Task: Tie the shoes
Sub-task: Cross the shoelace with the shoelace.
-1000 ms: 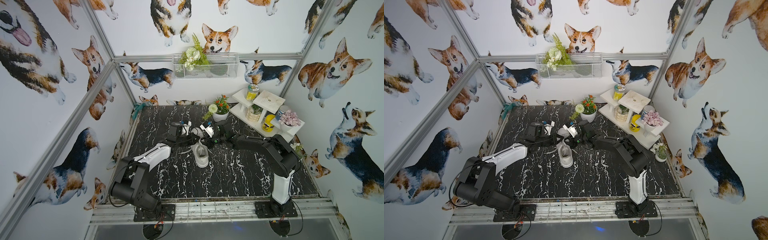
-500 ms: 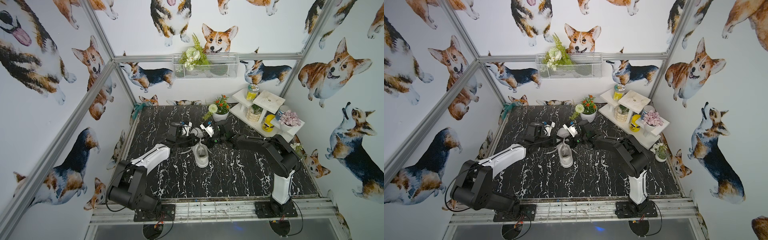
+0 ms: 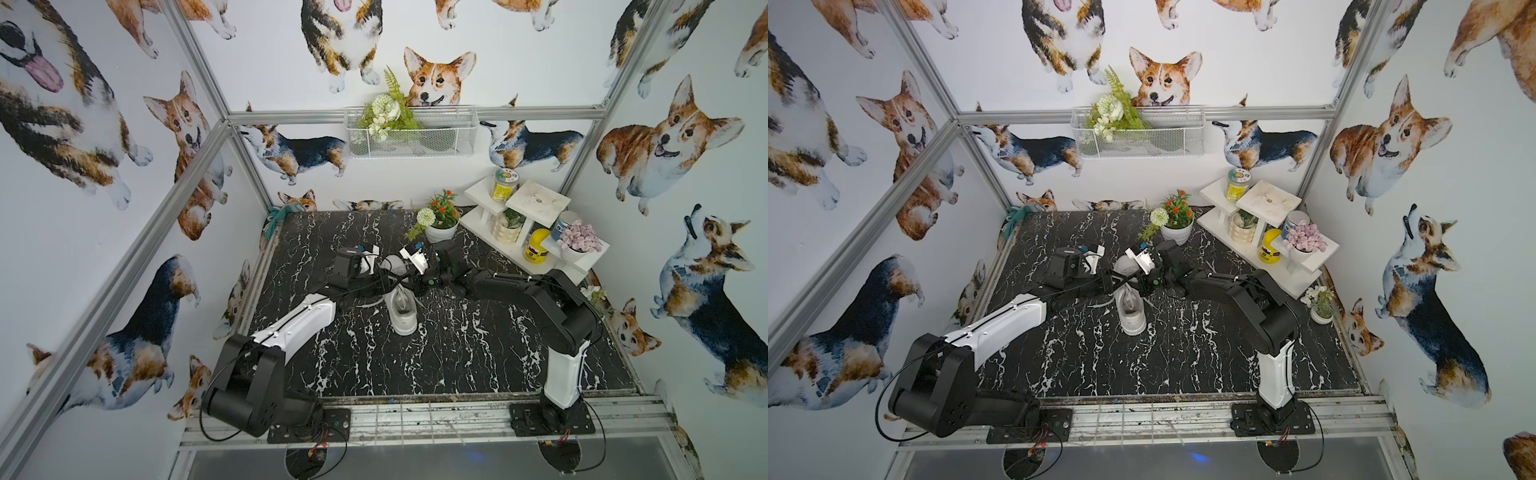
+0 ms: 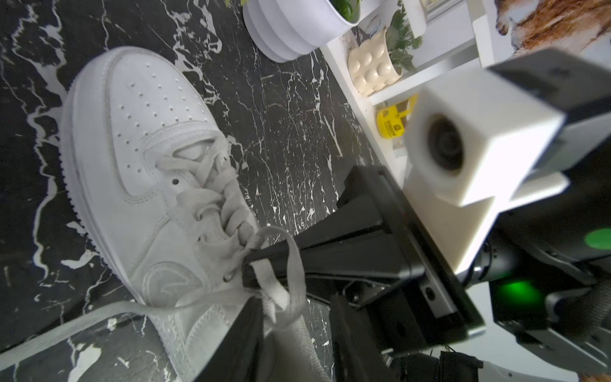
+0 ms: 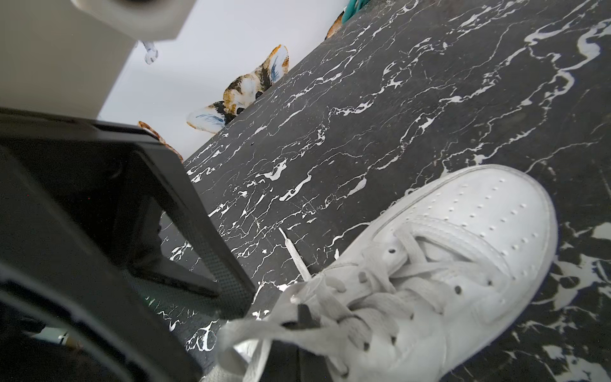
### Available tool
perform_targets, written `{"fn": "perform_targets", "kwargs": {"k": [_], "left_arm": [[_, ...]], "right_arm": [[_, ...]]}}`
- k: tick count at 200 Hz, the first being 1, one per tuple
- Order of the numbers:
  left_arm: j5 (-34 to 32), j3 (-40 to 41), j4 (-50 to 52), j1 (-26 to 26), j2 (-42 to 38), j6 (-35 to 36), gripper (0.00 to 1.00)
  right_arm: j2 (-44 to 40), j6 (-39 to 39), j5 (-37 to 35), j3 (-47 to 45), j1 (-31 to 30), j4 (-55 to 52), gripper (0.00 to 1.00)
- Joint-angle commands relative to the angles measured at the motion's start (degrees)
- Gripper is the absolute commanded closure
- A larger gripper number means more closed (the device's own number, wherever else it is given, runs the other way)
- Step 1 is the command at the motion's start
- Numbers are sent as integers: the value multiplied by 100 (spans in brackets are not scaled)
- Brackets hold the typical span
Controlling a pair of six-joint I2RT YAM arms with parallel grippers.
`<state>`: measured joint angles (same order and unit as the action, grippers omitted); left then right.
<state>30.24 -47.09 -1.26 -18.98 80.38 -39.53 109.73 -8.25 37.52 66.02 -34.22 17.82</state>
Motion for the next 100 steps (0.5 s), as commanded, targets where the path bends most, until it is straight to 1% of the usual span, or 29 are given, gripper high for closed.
{"fn": "perform_targets", "kwargs": {"k": [1, 21, 38, 55, 82, 100], "left_arm": [[-153, -3, -185, 39, -16, -233, 64], [-107, -61, -191, 42, 90, -283, 64], [-198, -45, -237, 56, 110, -339, 64], [-264, 49, -349, 142, 77, -446, 66], [-182, 261, -654, 287, 48, -698, 67], [-130, 323, -716, 307, 63, -710, 68]], "right_arm": [[-36, 65, 56, -1, -19, 101, 100], [-40, 64, 62, -10, -20, 102, 100], [-48, 69, 54, -10, -17, 98, 100], [-50, 75, 52, -13, -22, 89, 100], [-51, 85, 55, -18, -22, 87, 100], [-53, 84, 62, -19, -15, 90, 100]]}}
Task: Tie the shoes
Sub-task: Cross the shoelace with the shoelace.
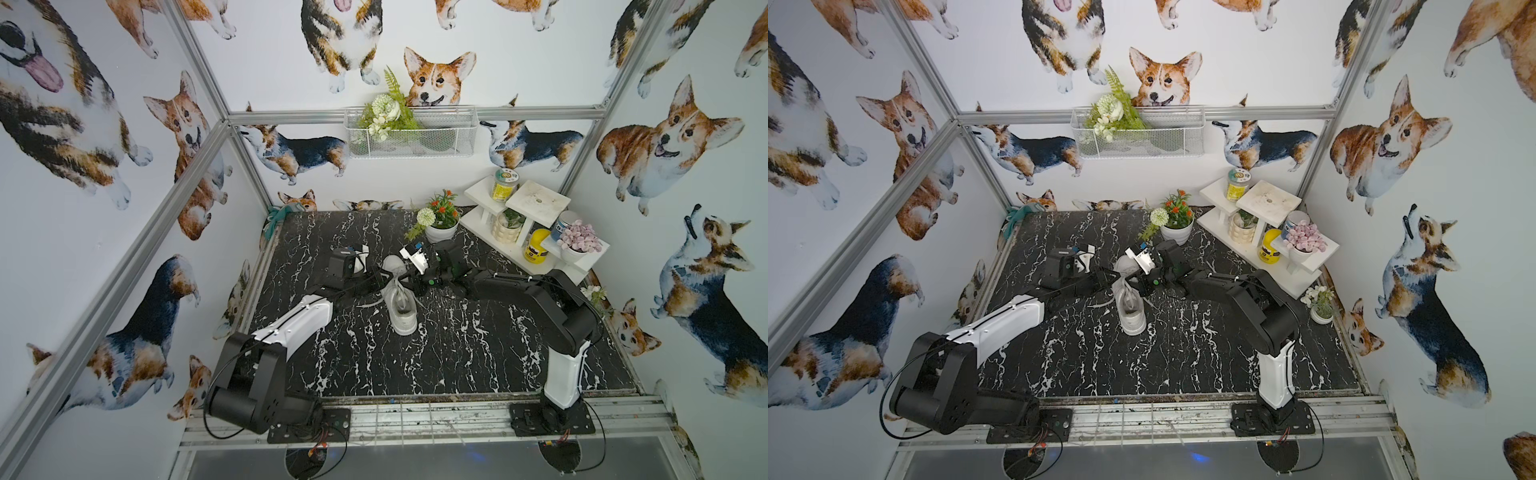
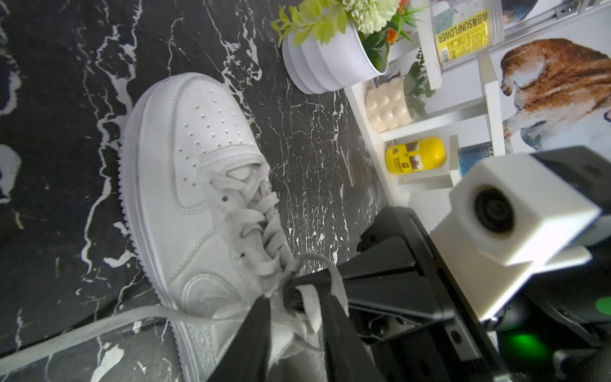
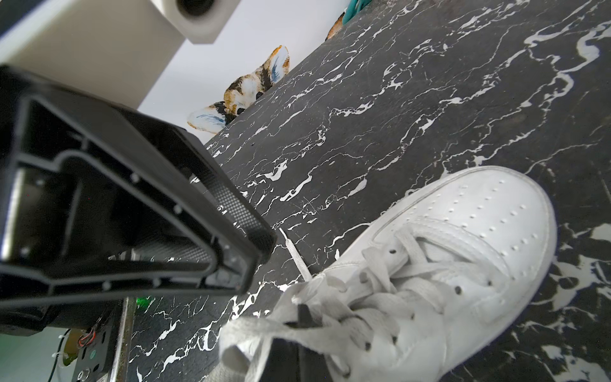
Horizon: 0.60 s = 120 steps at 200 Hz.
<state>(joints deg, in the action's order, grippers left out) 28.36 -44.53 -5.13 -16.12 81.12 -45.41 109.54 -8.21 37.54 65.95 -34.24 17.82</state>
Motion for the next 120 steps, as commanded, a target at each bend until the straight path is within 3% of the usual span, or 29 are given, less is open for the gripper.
{"fn": "perform_targets", "kwargs": {"k": [1, 61, 120], "left_arm": [[61, 72, -335, 21, -10, -120, 68], [818, 88, -749, -97, 432, -169, 72], [822, 151, -1026, -146, 355, -355, 71]], "right_arm": [[-31, 81, 56, -12, -17, 85, 100], [-29, 89, 43, 23, -23, 70, 100], [2, 93, 34, 58, -31, 23, 100]]}}
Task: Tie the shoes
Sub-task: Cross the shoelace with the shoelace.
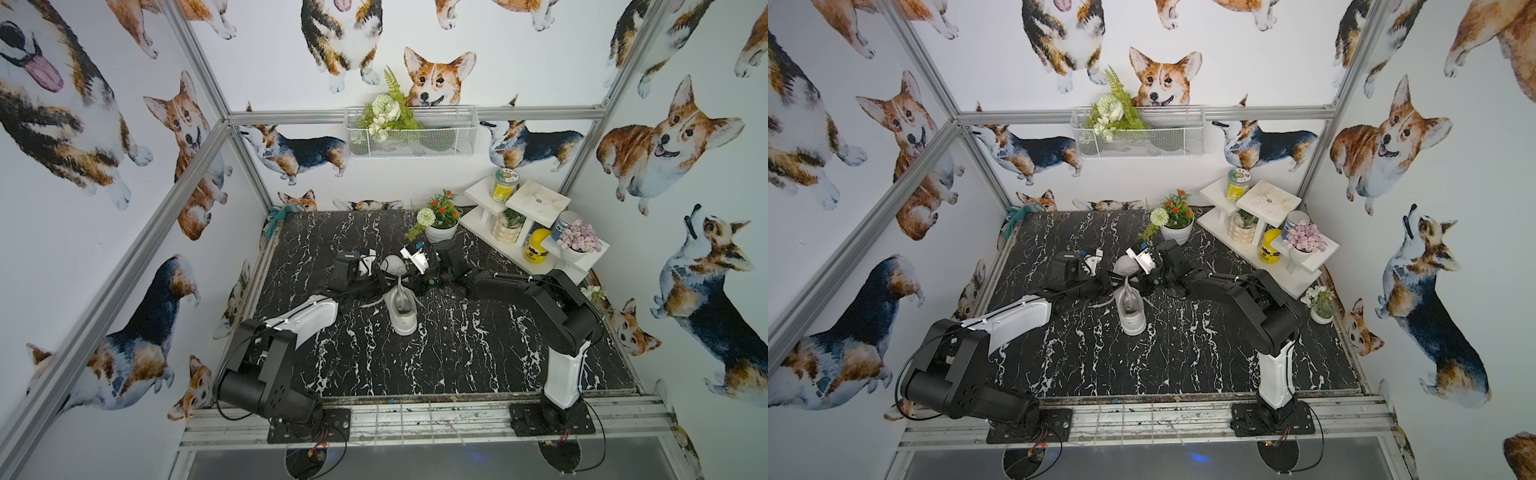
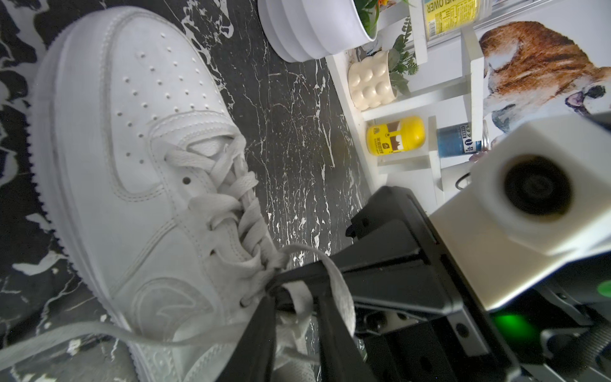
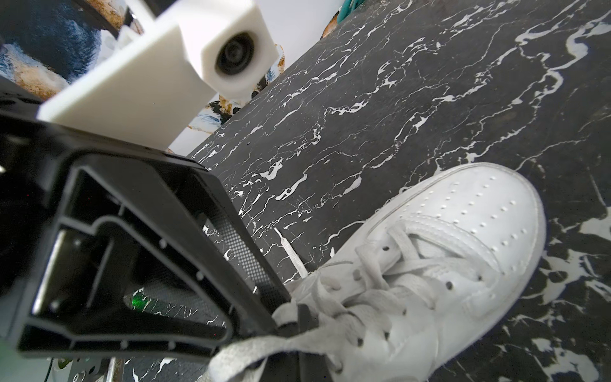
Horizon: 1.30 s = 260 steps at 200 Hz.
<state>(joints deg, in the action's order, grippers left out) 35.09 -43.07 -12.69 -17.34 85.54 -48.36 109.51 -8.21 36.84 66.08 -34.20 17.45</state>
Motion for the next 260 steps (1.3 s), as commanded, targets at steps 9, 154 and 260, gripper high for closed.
{"fn": "perform_targets", "kwargs": {"k": [9, 154, 260], "left_arm": [[131, 4, -261, -22, -107, -60, 71], [76, 44, -242, -73, 86, 63, 92], [-181, -53, -15, -62, -200, 240, 100]], "right_arm": [[7, 105, 106, 45, -47, 58, 100], [8, 112, 104, 63, -61, 46, 100], [-347, 441, -280, -43, -44, -370, 82]]}}
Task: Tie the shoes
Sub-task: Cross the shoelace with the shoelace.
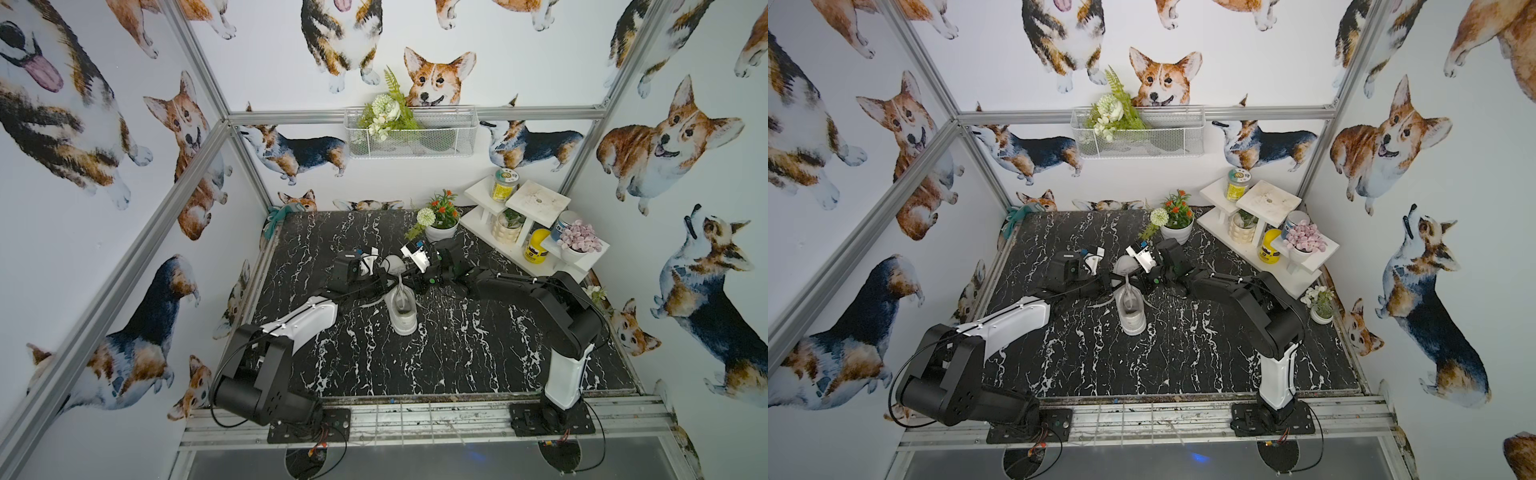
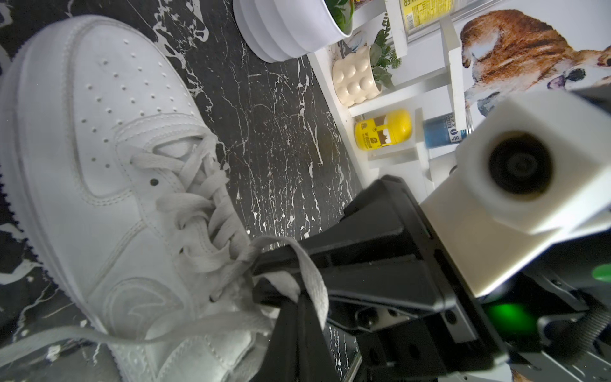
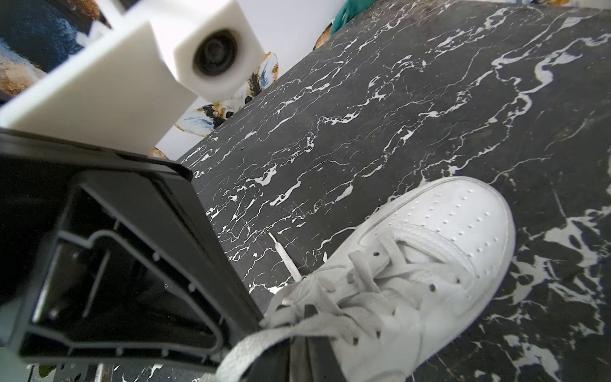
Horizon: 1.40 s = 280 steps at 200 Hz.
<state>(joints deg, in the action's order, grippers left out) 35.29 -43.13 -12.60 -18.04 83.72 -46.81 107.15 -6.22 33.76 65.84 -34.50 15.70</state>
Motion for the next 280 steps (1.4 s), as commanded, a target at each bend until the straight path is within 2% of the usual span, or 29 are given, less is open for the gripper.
{"fn": "perform_targets", "kwargs": {"k": [1, 80, 118, 156, 201, 280], "left_arm": [[-204, -46, -23, 5, -20, 85, 100], [-434, -138, 169, 7, -50, 163, 100], [-448, -153, 170, 14, -33, 172, 100], [-453, -143, 159, 20, -23, 172, 100], [-461, -137, 153, 68, -5, 181, 100], [-444, -74, 85, 134, 52, 198, 100]], "right_arm": [[-113, 252, 23, -19, -17, -202, 82], [-679, 620, -516, -332, 113, -657, 70], [-1059, 622, -557, -619, 126, -700, 63], [-1302, 488, -350, -893, -64, -680, 61], [-1578, -183, -102, -1332, -210, -293, 58], [-1388, -249, -417, -1151, -271, -670, 55]]}}
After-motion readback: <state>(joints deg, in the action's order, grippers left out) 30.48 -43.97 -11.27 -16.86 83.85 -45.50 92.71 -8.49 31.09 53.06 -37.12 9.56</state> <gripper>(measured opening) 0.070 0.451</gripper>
